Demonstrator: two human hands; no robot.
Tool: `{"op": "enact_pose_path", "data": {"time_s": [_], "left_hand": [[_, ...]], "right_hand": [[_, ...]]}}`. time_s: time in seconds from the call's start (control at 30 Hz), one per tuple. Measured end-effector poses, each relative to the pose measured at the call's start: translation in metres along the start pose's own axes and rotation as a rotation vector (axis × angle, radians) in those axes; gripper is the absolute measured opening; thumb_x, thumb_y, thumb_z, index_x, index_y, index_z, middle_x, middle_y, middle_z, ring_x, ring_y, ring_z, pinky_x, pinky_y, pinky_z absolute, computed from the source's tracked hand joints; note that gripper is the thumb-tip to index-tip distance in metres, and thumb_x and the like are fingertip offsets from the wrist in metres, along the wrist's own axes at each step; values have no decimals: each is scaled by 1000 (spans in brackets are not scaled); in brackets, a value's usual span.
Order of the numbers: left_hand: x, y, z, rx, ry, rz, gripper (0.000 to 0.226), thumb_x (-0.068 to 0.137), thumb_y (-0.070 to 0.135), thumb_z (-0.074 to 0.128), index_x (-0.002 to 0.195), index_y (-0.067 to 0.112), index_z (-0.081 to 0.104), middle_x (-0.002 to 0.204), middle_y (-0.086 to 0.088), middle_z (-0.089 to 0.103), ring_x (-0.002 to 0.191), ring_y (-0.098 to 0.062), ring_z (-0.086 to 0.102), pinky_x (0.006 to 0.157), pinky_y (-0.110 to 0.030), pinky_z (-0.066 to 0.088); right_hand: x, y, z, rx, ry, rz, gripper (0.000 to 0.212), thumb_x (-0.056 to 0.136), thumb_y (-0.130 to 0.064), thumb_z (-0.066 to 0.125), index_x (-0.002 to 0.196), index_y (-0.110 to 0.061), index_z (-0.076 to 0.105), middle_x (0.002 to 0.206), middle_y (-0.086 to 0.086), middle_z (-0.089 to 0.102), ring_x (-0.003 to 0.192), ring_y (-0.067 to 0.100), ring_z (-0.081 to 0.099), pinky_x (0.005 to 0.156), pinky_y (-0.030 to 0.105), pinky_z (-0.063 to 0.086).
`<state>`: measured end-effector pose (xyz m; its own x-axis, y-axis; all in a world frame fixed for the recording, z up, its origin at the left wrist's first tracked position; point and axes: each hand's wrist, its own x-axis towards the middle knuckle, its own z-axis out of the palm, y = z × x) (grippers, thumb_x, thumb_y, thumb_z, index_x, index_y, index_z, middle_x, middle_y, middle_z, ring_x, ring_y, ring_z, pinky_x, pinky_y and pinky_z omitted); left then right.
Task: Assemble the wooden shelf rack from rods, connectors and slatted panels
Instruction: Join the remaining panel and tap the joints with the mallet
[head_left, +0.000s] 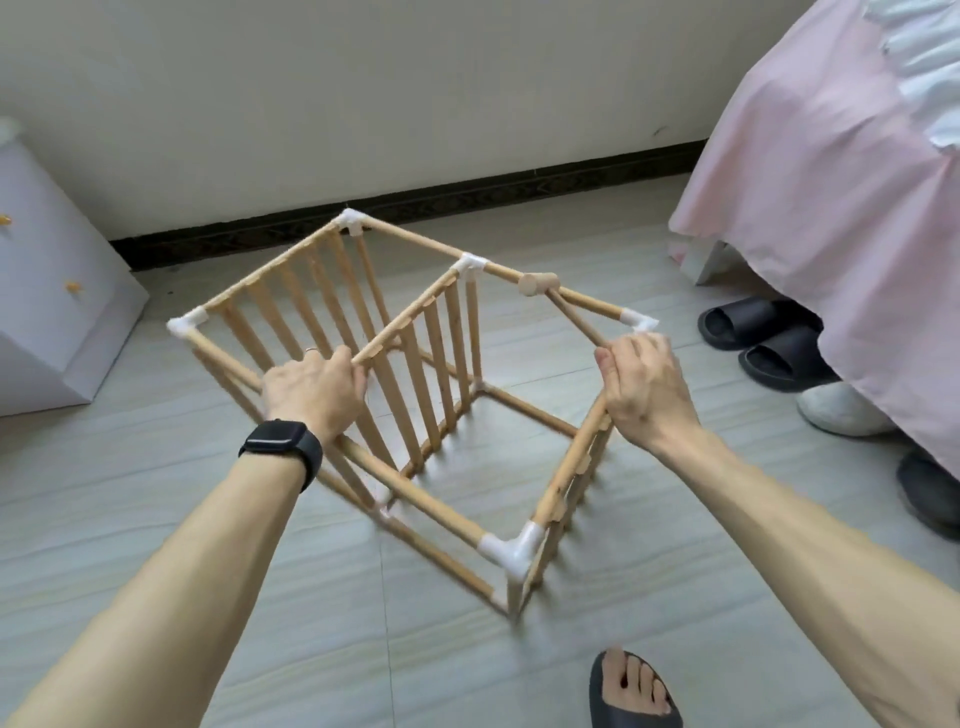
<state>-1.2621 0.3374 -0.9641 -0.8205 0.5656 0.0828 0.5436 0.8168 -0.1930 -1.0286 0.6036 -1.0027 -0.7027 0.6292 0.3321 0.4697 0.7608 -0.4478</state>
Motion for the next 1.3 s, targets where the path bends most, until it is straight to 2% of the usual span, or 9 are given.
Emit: {"op": "enact_pose_path", "data": {"time_s": [0.17, 0.3, 0.57, 0.7, 0.83, 0.9, 1.0, 1.1, 1.3], "left_hand": [[-38, -7, -3, -35, -49, -148, 30, 99, 45, 31, 92, 23, 51, 70, 2, 45, 72, -26, 50, 64, -37, 36], [-64, -2, -6, -94, -105, -203, 26, 97, 44, 35, 97, 24, 51, 70, 1, 53, 62, -20, 49, 58, -35, 35], [-87, 28, -24, -293, -232, -249, 17, 96, 36, 41, 104, 21, 39, 75, -1, 58, 65, -22, 54, 63, -37, 43], [-115, 40, -28, -140, -62, -24, 53, 97, 69, 27, 118, 26, 51, 74, 5, 61, 66, -17, 58, 61, -34, 42], [-137, 56, -24, 12, 74, 414, 89, 85, 86, 3, 105, 33, 72, 119, -2, 68, 131, -25, 49, 115, -58, 13], [-140, 62, -15, 56, -21, 544, 95, 84, 83, -7, 86, 31, 72, 88, 7, 72, 114, -15, 61, 121, -57, -3], [-136, 72, -4, -53, -42, 464, 93, 80, 89, -11, 58, 27, 55, 46, 9, 52, 66, -5, 64, 123, -51, 4], [-130, 85, 0, -138, -27, 385, 90, 77, 92, -8, 51, 26, 47, 40, 9, 43, 52, -6, 49, 124, -47, 8], [-122, 101, 3, -163, 2, 348, 96, 76, 93, -10, 51, 26, 54, 39, 7, 46, 49, -3, 50, 115, -44, 15]], "right_hand": [[-9, -38, -26, 364, 82, 46, 37, 106, -27, 48, 142, -34, 57, 79, 1, 65, 72, 18, 60, 71, 31, 50], [-40, -63, -60, 740, 40, 153, 19, 99, -23, 55, 104, -37, 67, 81, 0, 73, 64, 12, 68, 63, 41, 58], [-56, -82, -131, 988, -97, 93, 28, 87, -21, 67, 116, -20, 68, 97, 21, 69, 68, 22, 69, 70, 36, 59], [-50, -76, -161, 1061, -88, 71, 30, 90, -22, 67, 117, -11, 64, 92, 19, 72, 73, 27, 73, 68, 30, 58], [-49, -65, -166, 600, 187, 89, 32, 100, -47, 60, 93, -17, 70, 60, -3, 68, 55, 15, 67, 59, 39, 58], [-52, -57, -163, 421, 297, 39, 36, 100, -52, 58, 85, -20, 69, 57, -3, 59, 53, 12, 57, 59, 37, 51], [-55, -47, -156, 373, 394, -7, 34, 102, -50, 55, 83, -22, 61, 74, 3, 61, 67, 19, 60, 67, 42, 52], [-49, -44, -146, 740, 364, 114, 24, 106, -38, 47, 87, -23, 50, 75, 2, 60, 62, 19, 61, 64, 40, 56], [-30, -37, -121, 1200, 491, 459, 44, 88, -33, 64, 55, -27, 36, 50, -8, 25, 42, 13, 21, 42, 24, 22]]}}
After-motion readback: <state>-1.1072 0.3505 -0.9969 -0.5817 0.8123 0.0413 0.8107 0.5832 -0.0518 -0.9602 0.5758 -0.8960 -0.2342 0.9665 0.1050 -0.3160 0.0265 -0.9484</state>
